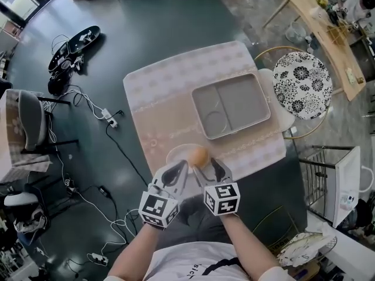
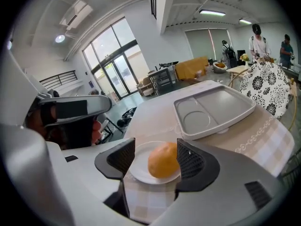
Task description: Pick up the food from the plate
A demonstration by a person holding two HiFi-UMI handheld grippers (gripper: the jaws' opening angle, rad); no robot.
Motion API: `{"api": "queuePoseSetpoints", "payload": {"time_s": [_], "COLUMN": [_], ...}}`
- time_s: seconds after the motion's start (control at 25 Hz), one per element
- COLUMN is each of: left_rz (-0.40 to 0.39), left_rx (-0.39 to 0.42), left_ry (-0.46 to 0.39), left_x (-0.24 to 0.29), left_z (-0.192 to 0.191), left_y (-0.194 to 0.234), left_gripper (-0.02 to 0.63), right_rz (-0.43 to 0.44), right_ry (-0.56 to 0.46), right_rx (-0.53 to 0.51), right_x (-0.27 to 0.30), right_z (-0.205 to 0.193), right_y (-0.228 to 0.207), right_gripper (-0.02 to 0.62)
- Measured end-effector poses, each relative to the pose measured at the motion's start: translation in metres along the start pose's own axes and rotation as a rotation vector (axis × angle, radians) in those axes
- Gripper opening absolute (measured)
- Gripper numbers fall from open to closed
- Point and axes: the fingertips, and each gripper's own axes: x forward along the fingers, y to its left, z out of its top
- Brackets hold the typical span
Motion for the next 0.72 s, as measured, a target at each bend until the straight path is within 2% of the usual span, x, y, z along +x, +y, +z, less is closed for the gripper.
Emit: {"api": "queuePoseSetpoints", "payload": {"time_s": [0.4, 0.72], "left_rz": [0.008, 0.012], "left_rx": [0.003, 0.001], "left_ry": [0.017, 0.023], "left_x": [0.006, 0.006], "left_z": [-0.014, -0.018], "left_y": [0.012, 0.018], "left_gripper": [0.006, 0.006], "right_rz": [-0.019, -0.050], "right_ry": [0.078, 0.118], "right_rx": [0.046, 0.024], "right_x": [0.035, 0.052], "right_z": [-0.031, -0.041], "right_y": [-0.016, -0.019], "right_gripper": [0.298, 0.321]}}
